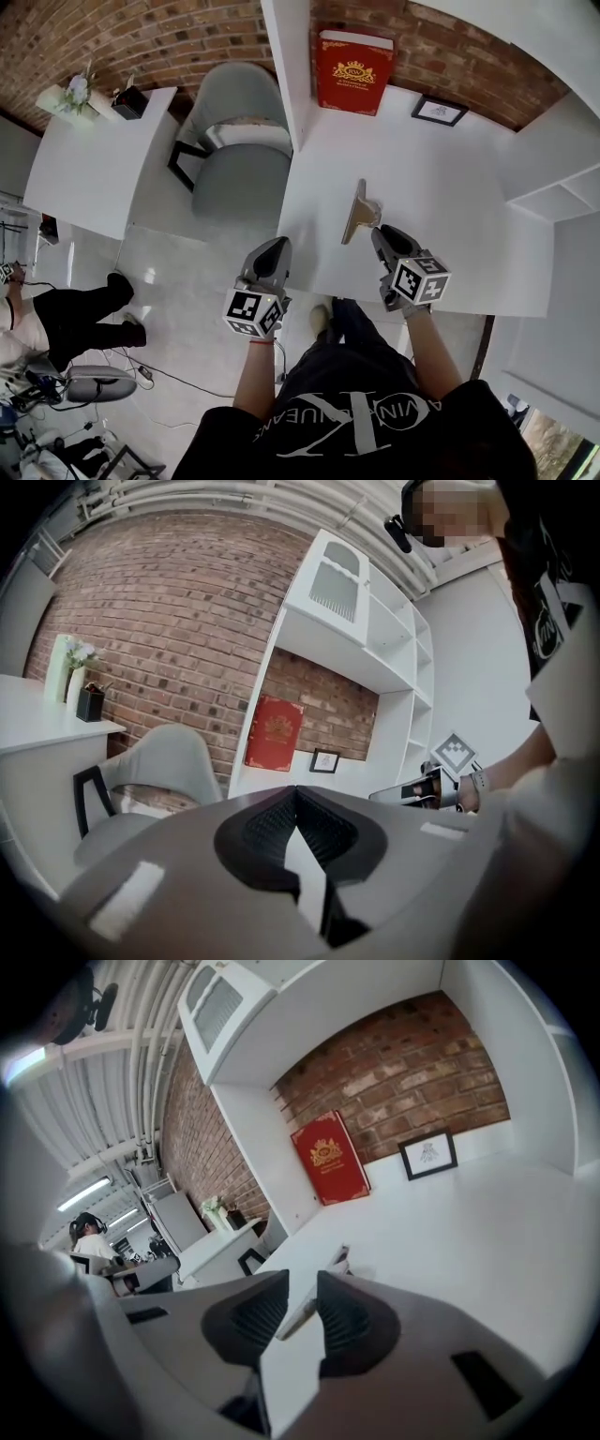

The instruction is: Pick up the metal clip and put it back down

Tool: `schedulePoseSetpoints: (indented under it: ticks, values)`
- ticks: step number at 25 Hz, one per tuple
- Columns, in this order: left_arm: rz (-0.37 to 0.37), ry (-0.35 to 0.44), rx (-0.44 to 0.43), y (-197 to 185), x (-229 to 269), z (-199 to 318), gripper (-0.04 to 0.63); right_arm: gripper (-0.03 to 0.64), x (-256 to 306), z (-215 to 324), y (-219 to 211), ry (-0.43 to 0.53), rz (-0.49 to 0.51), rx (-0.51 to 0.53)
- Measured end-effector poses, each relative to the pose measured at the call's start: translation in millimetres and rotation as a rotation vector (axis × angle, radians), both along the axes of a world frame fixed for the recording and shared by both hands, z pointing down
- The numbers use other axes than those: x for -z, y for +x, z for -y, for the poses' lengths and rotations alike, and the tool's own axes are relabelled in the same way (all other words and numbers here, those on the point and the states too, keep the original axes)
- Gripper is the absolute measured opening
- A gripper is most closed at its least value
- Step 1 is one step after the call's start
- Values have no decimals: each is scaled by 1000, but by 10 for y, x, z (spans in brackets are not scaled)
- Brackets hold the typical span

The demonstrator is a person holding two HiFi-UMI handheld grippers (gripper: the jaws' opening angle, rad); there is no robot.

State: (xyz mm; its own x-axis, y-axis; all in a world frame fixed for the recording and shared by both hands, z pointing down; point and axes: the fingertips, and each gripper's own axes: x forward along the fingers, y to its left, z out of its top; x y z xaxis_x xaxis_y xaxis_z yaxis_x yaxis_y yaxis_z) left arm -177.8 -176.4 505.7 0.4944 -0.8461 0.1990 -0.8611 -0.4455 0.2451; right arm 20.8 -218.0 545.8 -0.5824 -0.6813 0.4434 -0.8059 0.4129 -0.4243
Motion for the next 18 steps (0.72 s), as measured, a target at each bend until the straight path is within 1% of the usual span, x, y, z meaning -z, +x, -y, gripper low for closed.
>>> schedulePoseSetpoints:
  ticks: [5,11,18]
  values:
    - [8,5,-15,81,2,274,8,78,-234,235,0,-92,-11,-38]
    - [20,-2,-40,179,-108,493,8,80,-439,398,6,-180,63,-77]
    - [21,-9,-102,412,-187,555,8,80,-544,512,-44,-238,106,-93]
